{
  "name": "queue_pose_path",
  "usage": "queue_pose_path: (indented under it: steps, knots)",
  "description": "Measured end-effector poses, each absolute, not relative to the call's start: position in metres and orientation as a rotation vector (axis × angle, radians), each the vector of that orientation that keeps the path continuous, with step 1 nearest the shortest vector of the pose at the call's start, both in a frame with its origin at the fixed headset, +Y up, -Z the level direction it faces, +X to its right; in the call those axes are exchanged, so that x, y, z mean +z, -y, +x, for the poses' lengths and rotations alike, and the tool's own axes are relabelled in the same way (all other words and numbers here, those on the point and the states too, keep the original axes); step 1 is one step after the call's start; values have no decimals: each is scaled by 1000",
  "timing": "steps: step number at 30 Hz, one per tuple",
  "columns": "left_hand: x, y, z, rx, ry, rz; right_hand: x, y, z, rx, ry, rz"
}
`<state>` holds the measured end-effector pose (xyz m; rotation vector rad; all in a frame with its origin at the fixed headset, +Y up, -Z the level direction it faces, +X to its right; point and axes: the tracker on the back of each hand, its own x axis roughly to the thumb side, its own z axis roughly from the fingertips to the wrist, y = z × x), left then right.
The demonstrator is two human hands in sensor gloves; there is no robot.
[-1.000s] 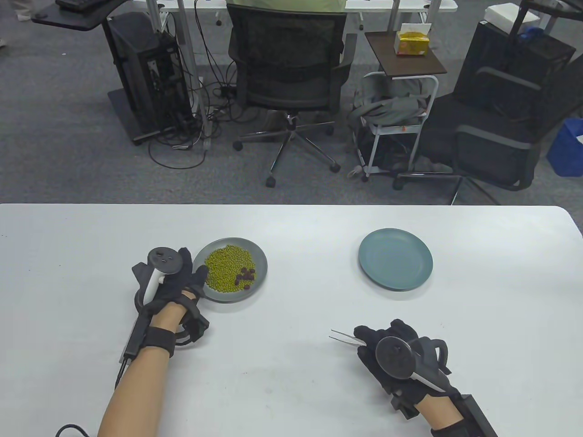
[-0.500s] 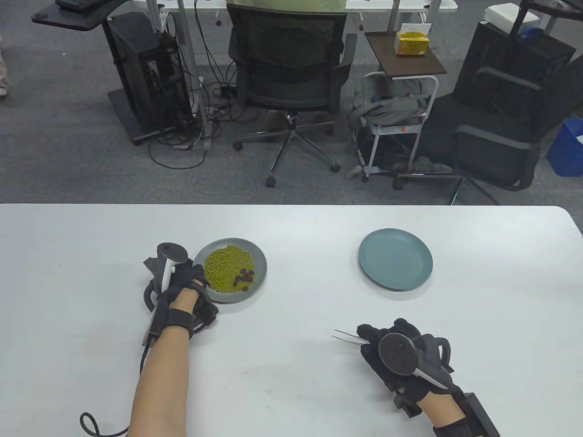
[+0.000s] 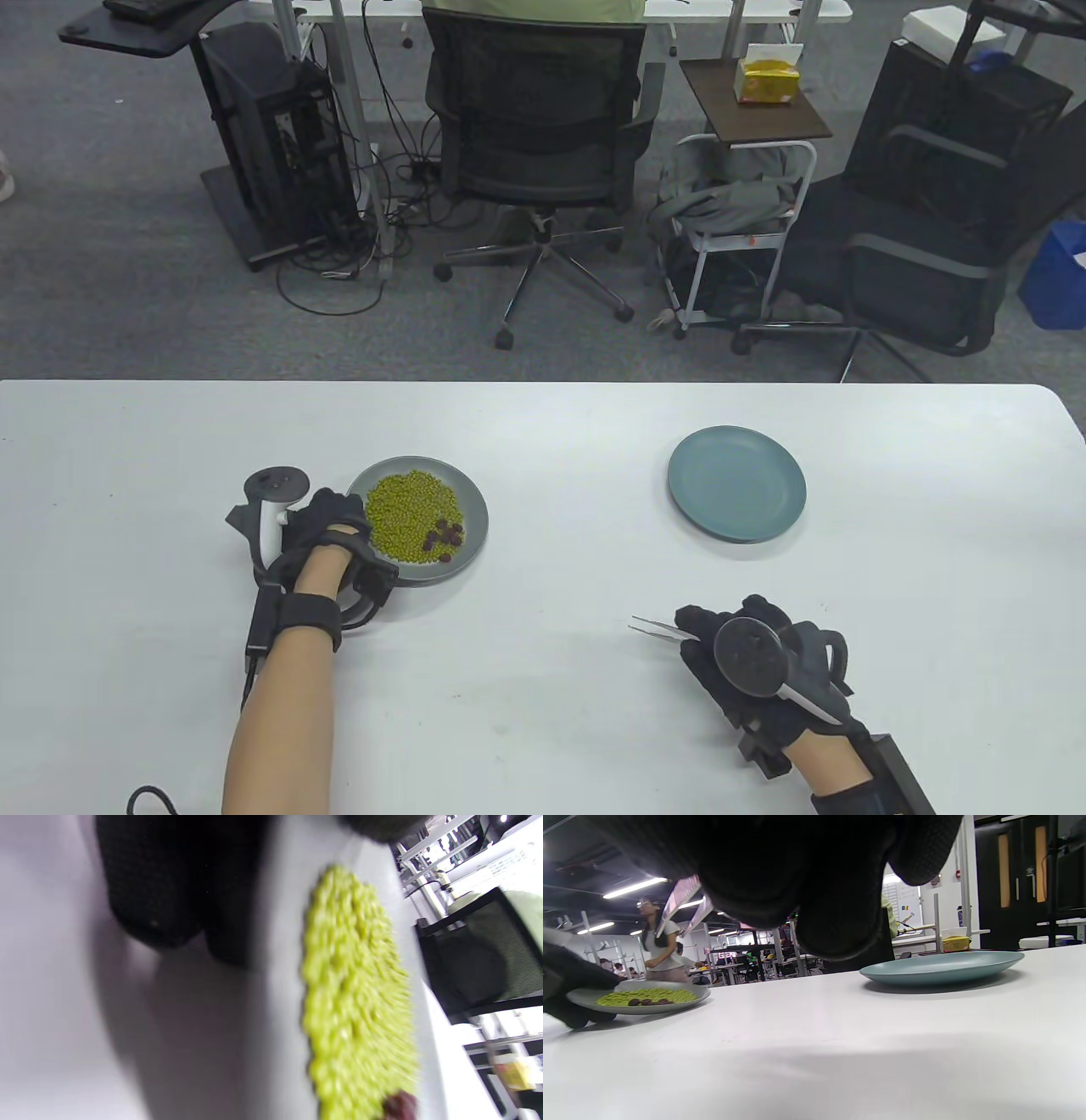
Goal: Pick cranberries with tweezers into plate
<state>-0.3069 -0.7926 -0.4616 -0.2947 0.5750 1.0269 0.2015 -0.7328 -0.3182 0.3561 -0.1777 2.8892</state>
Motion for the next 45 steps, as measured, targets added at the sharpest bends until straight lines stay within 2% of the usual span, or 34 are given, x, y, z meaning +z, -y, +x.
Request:
queue_pose_path:
  steps: [4,8,12,15,20,26,31,39,45]
  knots:
    - [-436,799,-293,1343,-431,-226,-324,733,215,2860,203,274]
    - [-411,783,-270,1635,-270,-234,-330,735,228,2819,202,197]
    - [-374,760,-247,1662,-74,-265,-333,736,236,2825,204,160]
    - [-342,755,-230,1657,29,-273,-334,735,238,2817,210,152]
    - [-310,776,-213,1741,63,-232,-333,735,236,2827,232,157]
    - [-308,804,-209,1756,24,-301,-331,734,236,2841,275,152]
    - [-308,807,-208,1766,31,-327,-327,726,231,2797,357,181]
    - [-306,811,-199,1728,60,-357,-297,709,183,2778,499,468]
    - [-306,816,-197,1708,50,-358,-276,706,151,2832,515,667]
